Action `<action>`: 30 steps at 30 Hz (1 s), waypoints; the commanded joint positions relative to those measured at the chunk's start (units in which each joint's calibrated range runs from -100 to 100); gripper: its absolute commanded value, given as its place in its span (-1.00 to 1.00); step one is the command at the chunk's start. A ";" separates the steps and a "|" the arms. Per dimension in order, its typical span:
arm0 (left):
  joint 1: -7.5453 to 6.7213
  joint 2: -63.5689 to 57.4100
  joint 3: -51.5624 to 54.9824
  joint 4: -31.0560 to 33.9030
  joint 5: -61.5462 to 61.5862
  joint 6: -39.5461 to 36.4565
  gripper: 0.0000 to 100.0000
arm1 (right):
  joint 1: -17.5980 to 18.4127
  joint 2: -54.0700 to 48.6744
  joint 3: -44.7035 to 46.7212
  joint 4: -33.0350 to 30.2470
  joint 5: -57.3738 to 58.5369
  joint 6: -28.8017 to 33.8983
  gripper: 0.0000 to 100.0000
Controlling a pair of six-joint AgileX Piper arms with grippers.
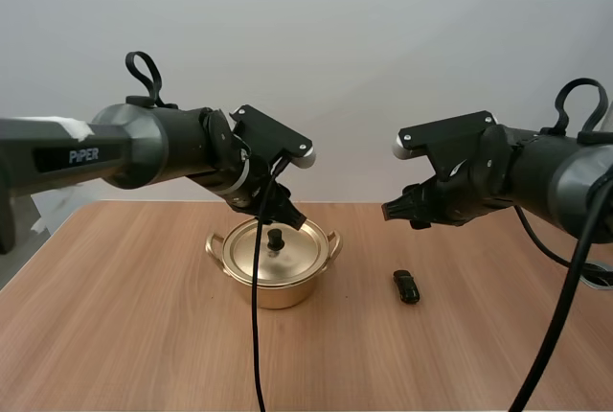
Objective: Open the pot, put the car inside, and close it
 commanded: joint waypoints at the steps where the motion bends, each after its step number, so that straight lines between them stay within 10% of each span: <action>1: 0.00 1.24 -2.20 -0.06 2.96 0.00 0.30 | 0.02 3.17 -0.05 1.95 0.89 -1.57 0.63; 30: 0.00 12.17 -4.49 0.14 7.32 0.00 0.30 | 0.02 25.81 -4.68 2.52 4.55 -3.86 0.63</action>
